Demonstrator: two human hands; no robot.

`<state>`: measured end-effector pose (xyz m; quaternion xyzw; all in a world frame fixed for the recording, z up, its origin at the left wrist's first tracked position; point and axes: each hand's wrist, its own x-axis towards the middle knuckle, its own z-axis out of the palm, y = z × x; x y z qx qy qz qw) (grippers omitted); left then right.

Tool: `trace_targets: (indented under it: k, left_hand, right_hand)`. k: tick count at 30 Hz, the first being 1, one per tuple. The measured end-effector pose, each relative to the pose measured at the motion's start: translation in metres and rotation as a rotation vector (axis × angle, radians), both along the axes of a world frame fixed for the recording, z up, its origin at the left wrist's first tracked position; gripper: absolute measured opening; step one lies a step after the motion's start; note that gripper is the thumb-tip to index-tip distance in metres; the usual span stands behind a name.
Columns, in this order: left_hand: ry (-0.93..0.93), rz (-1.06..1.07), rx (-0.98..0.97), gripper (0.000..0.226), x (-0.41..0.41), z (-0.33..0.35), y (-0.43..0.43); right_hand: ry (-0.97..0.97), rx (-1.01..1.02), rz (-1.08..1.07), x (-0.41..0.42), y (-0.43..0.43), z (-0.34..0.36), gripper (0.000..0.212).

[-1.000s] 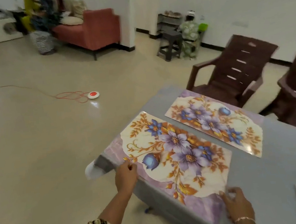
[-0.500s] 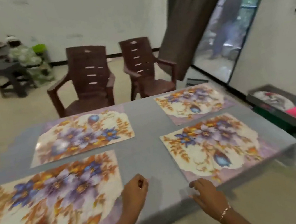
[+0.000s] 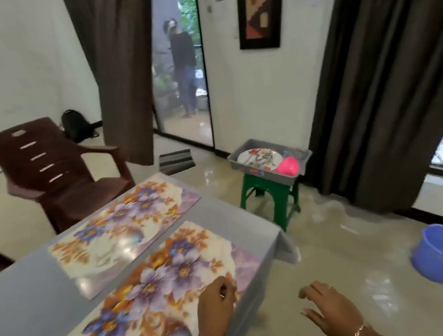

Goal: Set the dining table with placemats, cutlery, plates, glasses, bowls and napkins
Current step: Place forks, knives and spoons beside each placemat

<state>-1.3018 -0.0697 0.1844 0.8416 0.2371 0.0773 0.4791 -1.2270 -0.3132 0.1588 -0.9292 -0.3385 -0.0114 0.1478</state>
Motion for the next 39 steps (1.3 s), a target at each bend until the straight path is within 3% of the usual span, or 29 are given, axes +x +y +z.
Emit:
trace_targets:
  k: [5, 14, 25, 39]
  left_hand:
    - [0.007, -0.08, -0.017, 0.025, 0.101, -0.005, -0.026]
    - [-0.036, -0.029, -0.18, 0.025, 0.323, -0.008, -0.042]
    - [0.058, 0.035, -0.152, 0.024, 0.523, -0.013, -0.05]
    - [0.25, 0.217, -0.142, 0.019, 0.712, -0.016, -0.044]
  right_hand:
    - [0.076, 0.015, -0.179, 0.079, -0.025, 0.011, 0.023]
    - [0.114, 0.021, -0.213, 0.291, -0.031, 0.021, 0.019]
    - [0.226, -0.031, -0.122, 0.5, -0.029, 0.01, 0.032]
    - [0.292, -0.121, 0.081, 0.742, 0.005, 0.009, 0.028]
